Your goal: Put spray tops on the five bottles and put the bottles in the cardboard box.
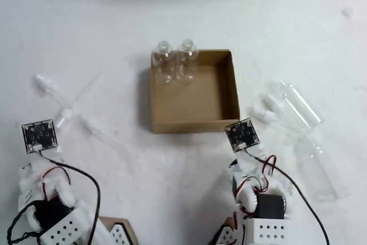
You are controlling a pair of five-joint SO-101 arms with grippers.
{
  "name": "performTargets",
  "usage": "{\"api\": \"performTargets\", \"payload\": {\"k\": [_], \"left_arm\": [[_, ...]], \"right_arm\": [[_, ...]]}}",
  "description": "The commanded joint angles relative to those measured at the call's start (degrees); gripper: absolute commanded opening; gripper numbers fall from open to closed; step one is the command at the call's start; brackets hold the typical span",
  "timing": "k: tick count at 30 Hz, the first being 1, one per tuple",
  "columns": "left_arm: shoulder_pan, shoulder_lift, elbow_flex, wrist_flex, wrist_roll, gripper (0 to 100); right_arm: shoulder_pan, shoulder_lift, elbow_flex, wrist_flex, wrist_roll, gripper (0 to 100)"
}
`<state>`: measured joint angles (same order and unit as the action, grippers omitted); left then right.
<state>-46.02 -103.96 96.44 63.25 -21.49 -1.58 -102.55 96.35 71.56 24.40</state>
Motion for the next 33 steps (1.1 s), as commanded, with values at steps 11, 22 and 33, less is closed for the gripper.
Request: {"api": "performTargets", "payload": {"k": [11,22,33], "left_arm": [[0.9,-0.6,-0.1,0.1,-0.1,3],[3.2,-0.6,0.0,0.0,-0.4,3],[3.3,-0.6,0.3,0.0,-0.4,3]], "right_arm": [[-0.7,-0.4,0.5,-0.5,0.4,1.6],[-0.4,-0.3,0.5,0.0,0.7,1.6],[-0.4,-0.5,0.5,1.0,0.7,1.6]]}}
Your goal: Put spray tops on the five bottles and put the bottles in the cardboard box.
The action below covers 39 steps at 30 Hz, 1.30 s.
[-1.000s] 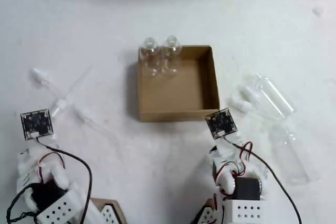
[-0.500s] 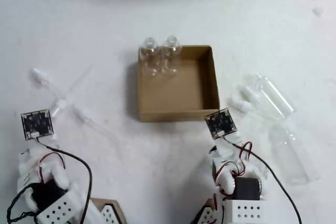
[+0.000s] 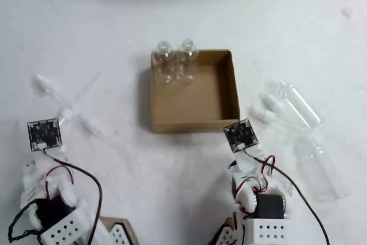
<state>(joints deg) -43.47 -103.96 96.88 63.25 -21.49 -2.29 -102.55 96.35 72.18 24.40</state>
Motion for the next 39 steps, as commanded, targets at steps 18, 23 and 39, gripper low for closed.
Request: {"api": "performTargets", "payload": {"k": [18,23,39], "left_arm": [[0.7,-0.6,-0.3,0.0,-0.2,3],[0.7,-0.6,-0.3,0.0,-0.2,3],[0.5,-0.6,-0.2,0.1,-0.2,3]], "right_arm": [[0.0,-0.6,0.5,0.3,0.4,1.8],[0.0,-0.7,0.5,-0.3,0.7,1.8],[13.2,-0.7,-9.4,-24.0,16.7,1.6]]}}
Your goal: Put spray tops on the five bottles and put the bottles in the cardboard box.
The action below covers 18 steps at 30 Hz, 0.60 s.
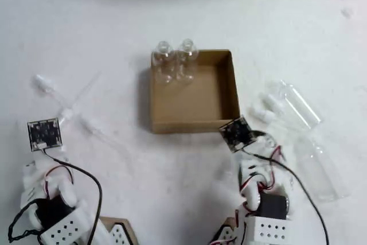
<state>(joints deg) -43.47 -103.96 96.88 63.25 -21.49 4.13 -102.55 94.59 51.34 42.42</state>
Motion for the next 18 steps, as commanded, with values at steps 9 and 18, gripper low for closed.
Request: {"api": "performTargets", "payload": {"k": [9,18], "left_arm": [[0.5,-0.6,-0.3,0.1,-0.2,3],[0.5,-0.6,-0.3,0.2,-0.2,3]], "right_arm": [[8.4,19.6,-36.0,8.3,-1.5,1.5],[20.2,66.9,-75.4,29.1,-1.5,1.9]]}}
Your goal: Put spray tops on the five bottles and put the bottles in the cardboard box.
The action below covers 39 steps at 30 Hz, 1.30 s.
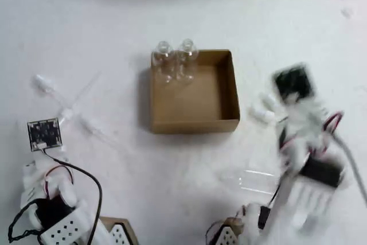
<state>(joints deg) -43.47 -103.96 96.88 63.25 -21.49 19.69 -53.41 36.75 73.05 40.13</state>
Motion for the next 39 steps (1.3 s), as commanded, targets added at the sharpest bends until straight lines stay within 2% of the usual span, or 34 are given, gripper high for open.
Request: {"api": "performTargets", "payload": {"k": [1,4,7,9,18,26,39], "left_arm": [[0.5,-0.6,-0.3,0.2,-0.2,3],[0.5,-0.6,-0.3,0.2,-0.2,3],[0.5,-0.6,-0.3,0.2,-0.2,3],[0.5,-0.6,-0.3,0.2,-0.2,3],[0.6,-0.6,-0.3,0.1,-0.2,3],[0.6,-0.6,-0.3,0.1,-0.2,3],[0.5,-0.6,-0.2,0.1,-0.2,3]], "right_arm": [[5.1,20.8,-20.0,8.6,0.8,1.9],[5.3,27.0,-23.6,10.7,1.0,7.1],[5.2,30.3,-23.6,10.9,6.9,16.9],[5.5,31.9,-23.6,10.8,10.6,19.7],[12.7,43.8,-23.6,5.7,15.6,17.6],[12.4,49.6,-23.6,5.4,18.5,17.4],[13.3,52.2,-13.7,-8.3,18.6,17.3]]}}
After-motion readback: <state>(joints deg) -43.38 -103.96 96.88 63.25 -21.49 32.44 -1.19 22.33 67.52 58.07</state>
